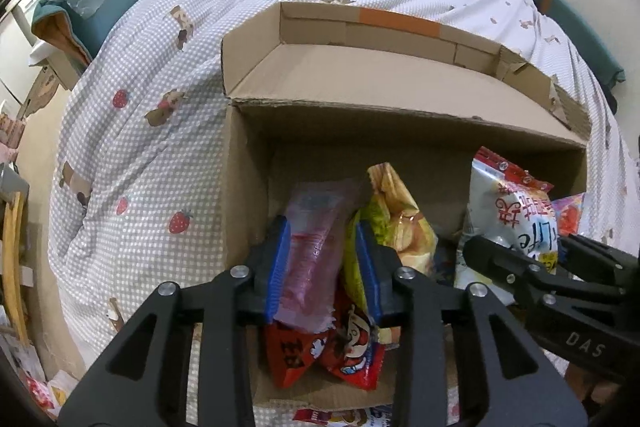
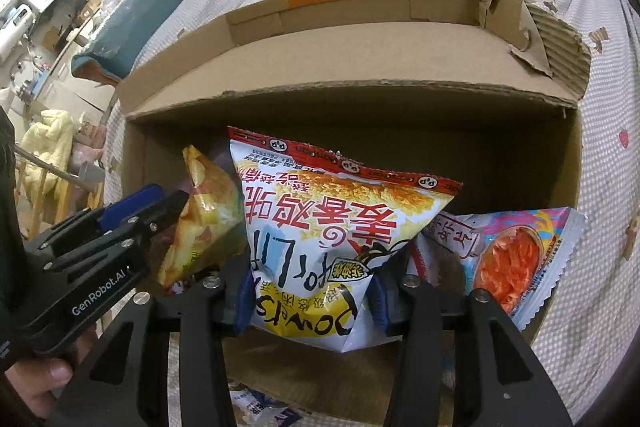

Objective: Organize snacks
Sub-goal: 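Lower both packets into the box and open both grippers, then grasp the white-brown bar with the right gripper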

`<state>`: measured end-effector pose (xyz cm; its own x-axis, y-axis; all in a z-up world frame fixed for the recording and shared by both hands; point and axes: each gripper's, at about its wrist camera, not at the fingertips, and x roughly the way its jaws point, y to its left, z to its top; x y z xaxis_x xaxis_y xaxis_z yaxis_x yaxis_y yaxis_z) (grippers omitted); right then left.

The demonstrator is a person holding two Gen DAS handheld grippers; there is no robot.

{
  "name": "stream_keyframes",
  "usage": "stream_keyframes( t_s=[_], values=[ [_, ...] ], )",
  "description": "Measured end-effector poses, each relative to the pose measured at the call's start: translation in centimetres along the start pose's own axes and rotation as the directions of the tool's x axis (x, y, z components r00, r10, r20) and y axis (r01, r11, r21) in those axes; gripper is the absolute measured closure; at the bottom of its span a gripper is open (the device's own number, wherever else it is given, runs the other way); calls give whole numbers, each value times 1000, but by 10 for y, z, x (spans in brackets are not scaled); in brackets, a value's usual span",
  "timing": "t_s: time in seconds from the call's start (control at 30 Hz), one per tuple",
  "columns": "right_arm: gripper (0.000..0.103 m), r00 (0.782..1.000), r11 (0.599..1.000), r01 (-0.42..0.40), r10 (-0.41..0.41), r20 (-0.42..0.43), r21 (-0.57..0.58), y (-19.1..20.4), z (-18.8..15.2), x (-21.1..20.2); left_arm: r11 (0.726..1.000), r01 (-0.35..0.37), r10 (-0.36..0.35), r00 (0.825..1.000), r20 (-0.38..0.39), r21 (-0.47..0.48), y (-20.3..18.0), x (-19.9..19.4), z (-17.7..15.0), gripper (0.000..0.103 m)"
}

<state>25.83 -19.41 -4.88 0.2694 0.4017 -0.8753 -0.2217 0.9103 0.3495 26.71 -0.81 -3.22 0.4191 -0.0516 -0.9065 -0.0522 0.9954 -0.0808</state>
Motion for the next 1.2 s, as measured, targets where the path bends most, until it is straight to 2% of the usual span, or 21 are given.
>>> stream_keyframes(
  t_s=[0.03,0.1,0.13,0.2,0.27,0.6,0.67,0.73,1.03,1.2],
  values=[
    [54,1000,1000,-6,6,6,-4,0,-1,-3,1000,2,-2,1000,-1,-1,0,-1,0,66],
    [53,1000,1000,-14,14,22,-9,-2,-4,-10,1000,5,-5,1000,7,3,-2,-5,-1,47],
    [52,999,1000,-21,21,32,-8,-2,-5,-13,1000,6,-6,1000,19,8,-3,-9,-1,42],
    [37,998,999,-35,35,44,-4,-3,-5,-17,1000,-5,4,999,46,16,-5,-17,-2,25],
    [28,995,999,-55,54,79,3,-4,-6,-28,1000,-8,7,998,61,16,-6,-23,-2,20],
    [15,992,999,-41,41,122,-4,-4,-12,-59,999,-10,7,995,101,32,-7,-48,-14,20],
    [11,990,999,-41,40,134,5,-6,-13,-64,998,-52,46,988,144,39,-8,-58,-21,20],
    [10,989,999,-45,44,144,7,-7,-17,-71,997,-58,48,982,185,49,-8,-69,-29,20],
    [6,982,999,-27,31,184,-24,3,-46,-105,1000,-20,21,981,191,-6,10,-93,-62,20],
    [0,975,999,-24,31,222,-34,9,-68,-124,1000,-3,9,983,185,-30,20,-107,-92,20]
  ],
)
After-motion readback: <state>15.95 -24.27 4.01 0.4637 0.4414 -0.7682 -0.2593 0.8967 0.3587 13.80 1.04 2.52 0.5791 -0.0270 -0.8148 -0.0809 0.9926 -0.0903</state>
